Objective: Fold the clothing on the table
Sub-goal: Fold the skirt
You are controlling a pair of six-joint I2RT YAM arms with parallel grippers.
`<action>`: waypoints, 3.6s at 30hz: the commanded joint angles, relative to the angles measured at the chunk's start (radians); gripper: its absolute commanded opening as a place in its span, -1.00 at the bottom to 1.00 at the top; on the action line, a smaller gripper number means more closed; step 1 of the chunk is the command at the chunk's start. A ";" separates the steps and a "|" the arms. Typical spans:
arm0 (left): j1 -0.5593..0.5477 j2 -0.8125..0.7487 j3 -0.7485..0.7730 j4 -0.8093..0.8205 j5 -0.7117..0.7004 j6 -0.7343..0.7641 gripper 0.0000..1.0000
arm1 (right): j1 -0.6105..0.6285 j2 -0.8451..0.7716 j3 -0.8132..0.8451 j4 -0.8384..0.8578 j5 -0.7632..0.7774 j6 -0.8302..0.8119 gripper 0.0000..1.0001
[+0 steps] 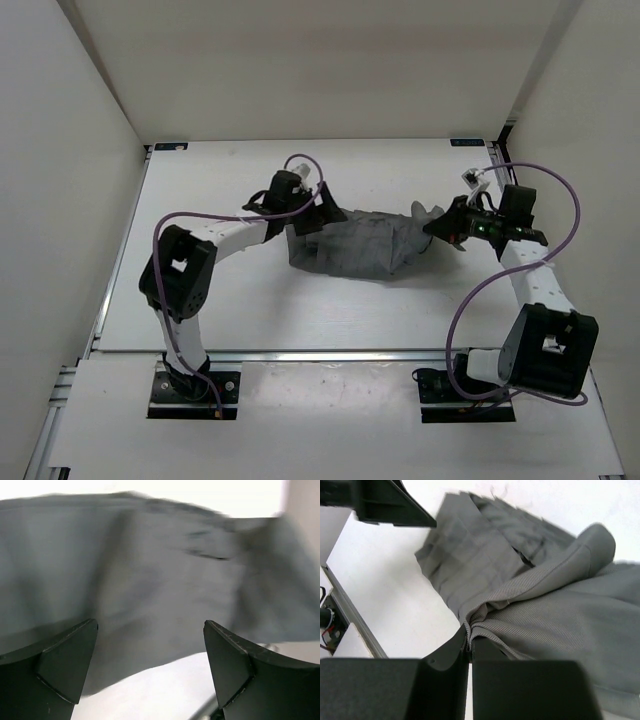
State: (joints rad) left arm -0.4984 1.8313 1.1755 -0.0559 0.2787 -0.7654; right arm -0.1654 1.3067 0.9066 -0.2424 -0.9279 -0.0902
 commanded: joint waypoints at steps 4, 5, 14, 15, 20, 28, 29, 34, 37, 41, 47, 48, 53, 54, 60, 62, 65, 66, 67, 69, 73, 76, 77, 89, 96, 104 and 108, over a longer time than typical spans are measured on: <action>-0.132 0.104 0.139 0.172 0.137 -0.104 0.96 | -0.092 -0.043 -0.113 -0.018 0.021 0.122 -1.00; -0.153 0.115 0.144 0.183 0.145 -0.115 0.97 | -0.098 -0.047 -0.126 -0.014 0.032 0.132 -1.00; -0.199 0.267 0.095 0.335 0.278 -0.256 0.98 | -0.212 -0.080 -0.253 -0.077 0.063 0.280 -1.00; -0.198 0.270 0.092 0.332 0.286 -0.256 0.98 | -0.224 -0.080 -0.270 -0.080 0.058 0.306 -1.00; -0.196 0.287 0.072 0.372 0.293 -0.296 0.97 | -0.229 -0.092 -0.327 -0.075 0.084 0.365 -0.07; -0.201 0.316 0.095 0.412 0.318 -0.327 0.97 | -0.253 -0.073 -0.347 -0.126 0.192 0.435 0.99; -0.201 0.319 0.093 0.421 0.320 -0.337 0.97 | -0.255 -0.072 -0.356 -0.132 0.207 0.455 0.98; -0.196 0.329 0.099 0.438 0.329 -0.347 0.97 | -0.270 -0.060 -0.439 -0.055 0.256 0.619 0.98; -0.196 0.324 0.089 0.438 0.335 -0.353 0.97 | -0.269 -0.034 -0.475 0.046 0.274 0.733 0.98; -0.198 0.335 0.067 0.430 0.352 -0.345 0.97 | -0.223 -0.020 -0.506 0.203 0.346 0.849 0.99; -0.206 0.329 0.013 0.435 0.350 -0.350 0.97 | -0.160 0.020 -0.474 0.410 0.474 0.940 0.99; -0.203 0.329 0.012 0.439 0.355 -0.348 0.98 | -0.155 0.035 -0.471 0.416 0.494 0.931 0.99; -0.187 0.312 -0.014 0.426 0.359 -0.344 0.97 | -0.180 0.083 -0.511 0.515 0.537 0.952 0.62; -0.190 0.313 -0.010 0.424 0.352 -0.341 0.97 | -0.180 0.085 -0.523 0.549 0.523 0.964 0.34; -0.196 0.310 -0.020 0.395 0.353 -0.325 0.98 | -0.175 0.095 -0.546 0.689 0.482 0.952 -0.98; -0.195 0.304 -0.019 0.384 0.356 -0.318 0.97 | -0.178 0.077 -0.526 0.692 0.448 0.916 -1.00; -0.183 0.284 -0.008 0.352 0.347 -0.293 0.98 | -0.178 0.002 -0.479 0.612 0.457 0.772 -1.00; -0.171 0.266 -0.005 0.340 0.341 -0.290 0.97 | -0.177 -0.038 -0.466 0.594 0.460 0.742 -1.00; -0.161 0.250 -0.005 0.332 0.338 -0.278 0.97 | -0.178 -0.073 -0.444 0.574 0.454 0.706 -1.00; -0.137 0.189 -0.005 0.289 0.315 -0.261 0.98 | -0.171 -0.118 -0.408 0.532 0.445 0.640 -1.00; -0.082 0.092 -0.011 0.157 0.264 -0.166 0.98 | -0.151 -0.204 -0.339 0.445 0.420 0.509 -0.99; -0.052 0.037 -0.103 0.088 0.234 -0.112 0.97 | -0.135 -0.244 -0.318 0.399 0.393 0.449 -0.99; -0.048 0.022 -0.128 0.111 0.231 -0.120 0.97 | -0.125 -0.257 -0.311 0.385 0.383 0.414 -1.00; -0.104 0.209 -0.169 0.318 0.260 -0.228 0.98 | 0.212 -0.206 -0.115 0.333 0.288 0.167 -1.00; -0.092 0.250 -0.163 0.392 0.298 -0.265 0.97 | 0.440 -0.086 -0.064 0.310 0.389 0.011 -1.00; -0.058 0.218 -0.244 0.476 0.341 -0.298 0.98 | 0.596 -0.066 -0.104 0.308 0.768 -0.122 -0.99; -0.052 0.212 -0.244 0.478 0.344 -0.296 0.98 | 0.453 -0.072 -0.061 0.295 0.827 0.053 -1.00</action>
State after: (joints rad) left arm -0.5632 2.0399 0.9661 0.4988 0.6621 -1.0924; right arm 0.3809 1.2491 0.7906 0.0242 -0.2356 -0.1261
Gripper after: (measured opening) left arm 0.983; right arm 0.021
